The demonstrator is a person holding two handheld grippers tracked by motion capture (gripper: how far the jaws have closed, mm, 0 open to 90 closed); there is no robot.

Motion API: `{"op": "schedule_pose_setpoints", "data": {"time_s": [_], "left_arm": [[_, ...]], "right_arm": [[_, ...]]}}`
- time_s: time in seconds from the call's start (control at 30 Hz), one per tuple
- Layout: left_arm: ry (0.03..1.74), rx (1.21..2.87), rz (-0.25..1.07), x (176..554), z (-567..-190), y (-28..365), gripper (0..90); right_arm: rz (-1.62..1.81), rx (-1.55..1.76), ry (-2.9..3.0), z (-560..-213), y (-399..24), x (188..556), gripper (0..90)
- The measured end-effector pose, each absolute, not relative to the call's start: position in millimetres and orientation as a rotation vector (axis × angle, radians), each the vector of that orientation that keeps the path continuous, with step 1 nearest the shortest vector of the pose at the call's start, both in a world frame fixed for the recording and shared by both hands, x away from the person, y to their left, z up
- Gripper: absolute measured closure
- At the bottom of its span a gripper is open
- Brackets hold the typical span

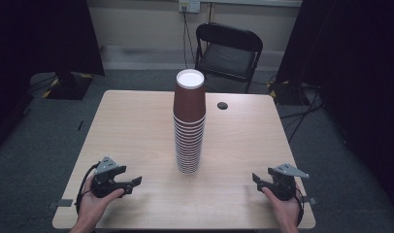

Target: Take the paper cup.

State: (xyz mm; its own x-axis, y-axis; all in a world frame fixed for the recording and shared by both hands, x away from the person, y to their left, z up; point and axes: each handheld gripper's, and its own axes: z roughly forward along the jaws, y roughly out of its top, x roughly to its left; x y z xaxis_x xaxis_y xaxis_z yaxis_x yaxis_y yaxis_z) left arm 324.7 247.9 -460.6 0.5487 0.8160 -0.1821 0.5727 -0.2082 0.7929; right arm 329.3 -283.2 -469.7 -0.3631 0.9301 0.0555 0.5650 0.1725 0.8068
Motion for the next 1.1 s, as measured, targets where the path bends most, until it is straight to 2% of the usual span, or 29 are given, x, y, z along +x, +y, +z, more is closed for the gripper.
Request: {"op": "schedule_pose_setpoints", "data": {"time_s": [0.03,0.07,0.37,0.6,0.67,0.77,1.1], "left_arm": [[1.13,1.903,0.347,324.7,-460.6,247.9,21.5],[1.133,1.891,0.343,325.0,-460.1,247.5,21.5],[1.1,1.867,0.375,328.7,-446.5,239.3,17.8],[0.98,1.841,0.409,328.2,-427.2,224.8,17.9],[0.953,1.826,0.413,328.1,-422.8,222.1,18.2],[0.894,1.813,0.446,328.7,-413.1,217.3,25.2],[0.86,1.79,0.4,337.9,-381.4,196.9,23.2]], "right_arm": [[1.065,1.407,1.999,-469.7,-283.2,329.3,31.1],[1.1,1.425,2.018,-469.0,-282.5,328.2,35.1],[1.15,1.401,2.075,-466.9,-271.9,326.3,34.6],[1.195,1.386,2.069,-462.4,-268.6,320.6,32.6],[1.196,1.385,2.069,-462.3,-268.8,320.4,32.7],[1.21,1.404,2.077,-462.8,-268.8,319.6,32.6],[1.233,1.388,2.086,-460.5,-267.5,320.8,32.6]]}}
